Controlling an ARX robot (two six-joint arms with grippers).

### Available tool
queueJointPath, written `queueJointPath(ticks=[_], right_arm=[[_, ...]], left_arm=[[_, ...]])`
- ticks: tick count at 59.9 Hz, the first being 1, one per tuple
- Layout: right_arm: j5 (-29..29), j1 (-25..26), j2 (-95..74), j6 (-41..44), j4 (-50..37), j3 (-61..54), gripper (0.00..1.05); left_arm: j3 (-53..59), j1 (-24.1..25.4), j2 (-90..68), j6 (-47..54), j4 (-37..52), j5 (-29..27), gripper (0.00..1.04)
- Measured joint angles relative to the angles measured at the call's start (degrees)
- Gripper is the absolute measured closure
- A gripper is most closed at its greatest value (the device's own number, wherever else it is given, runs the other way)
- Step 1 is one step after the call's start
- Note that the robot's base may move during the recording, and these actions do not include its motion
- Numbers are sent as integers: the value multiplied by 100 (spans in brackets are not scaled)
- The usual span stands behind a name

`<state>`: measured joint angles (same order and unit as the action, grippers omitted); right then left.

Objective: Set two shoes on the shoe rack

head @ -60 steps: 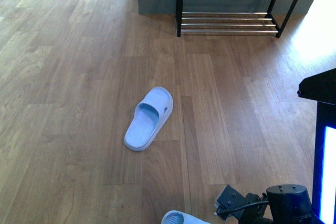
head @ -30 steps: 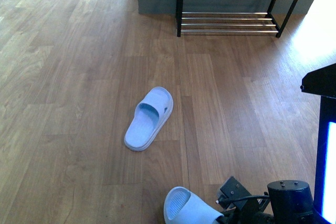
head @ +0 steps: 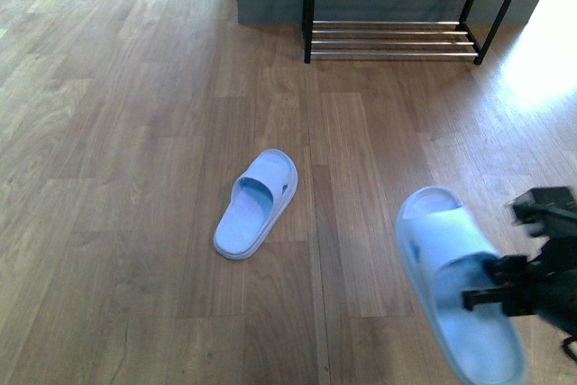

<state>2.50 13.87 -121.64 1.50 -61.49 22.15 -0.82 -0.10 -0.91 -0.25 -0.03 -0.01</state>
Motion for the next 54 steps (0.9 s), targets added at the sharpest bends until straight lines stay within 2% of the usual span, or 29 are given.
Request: queueJointPath(ticks=[8, 25, 54], right_arm=[[9, 461, 2205, -26, 962, -632, 103], [162, 992, 4548, -120, 2253, -1104, 103], [179, 1032, 4784, -184, 2299, -1113, 103]], left_arm=[[0, 0, 0, 0, 0, 0, 9], [0, 0, 0, 0, 0, 0, 9], [0, 0, 0, 0, 0, 0, 9]])
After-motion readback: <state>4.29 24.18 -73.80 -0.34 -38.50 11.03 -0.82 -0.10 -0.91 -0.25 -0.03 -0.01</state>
